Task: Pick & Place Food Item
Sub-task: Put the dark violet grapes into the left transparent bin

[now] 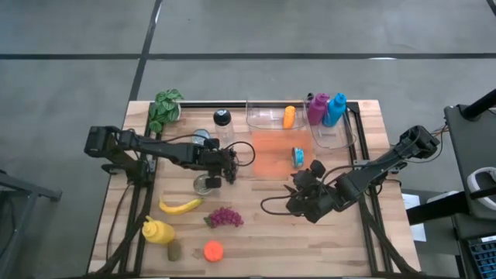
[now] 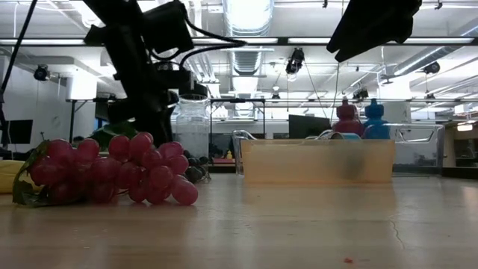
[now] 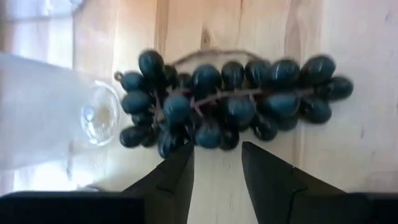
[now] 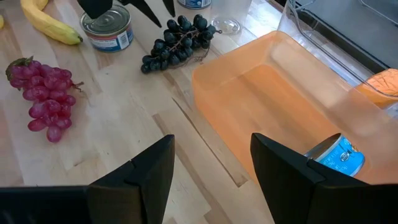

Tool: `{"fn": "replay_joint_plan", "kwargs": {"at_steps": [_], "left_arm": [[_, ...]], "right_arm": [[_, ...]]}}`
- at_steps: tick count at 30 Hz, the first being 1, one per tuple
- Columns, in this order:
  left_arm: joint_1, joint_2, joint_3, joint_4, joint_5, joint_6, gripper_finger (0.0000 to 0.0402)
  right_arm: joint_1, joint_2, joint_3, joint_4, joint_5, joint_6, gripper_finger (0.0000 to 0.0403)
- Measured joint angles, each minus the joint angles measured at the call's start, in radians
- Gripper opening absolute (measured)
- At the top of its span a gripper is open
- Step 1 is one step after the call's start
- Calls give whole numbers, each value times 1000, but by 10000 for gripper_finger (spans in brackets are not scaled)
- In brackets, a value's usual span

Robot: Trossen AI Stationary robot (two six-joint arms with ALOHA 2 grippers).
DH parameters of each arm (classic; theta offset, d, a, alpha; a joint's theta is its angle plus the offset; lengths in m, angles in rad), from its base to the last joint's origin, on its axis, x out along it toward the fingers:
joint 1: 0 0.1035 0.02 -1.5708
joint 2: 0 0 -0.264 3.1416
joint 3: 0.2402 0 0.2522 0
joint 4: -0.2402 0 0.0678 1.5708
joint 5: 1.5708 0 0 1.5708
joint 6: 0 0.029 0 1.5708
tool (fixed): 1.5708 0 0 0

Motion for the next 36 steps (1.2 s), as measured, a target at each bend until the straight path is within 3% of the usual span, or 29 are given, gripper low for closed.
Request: {"fn": "replay_joint_plan", "kwargs": {"at_steps": [21, 26, 31, 36], "left_arm": [[0, 1, -81, 157, -2, 4, 122], [0, 1, -88, 155, -2, 4, 89], [0, 1, -88, 155, -1, 14, 18], [0, 1, -86, 156, -1, 25, 6]], "right_arm": [[0, 0, -2, -1, 0, 0, 206], [0, 0, -2, 0, 0, 3, 206], [0, 0, -2, 0, 0, 3, 206], [0, 0, -2, 0, 0, 3, 206]]}}
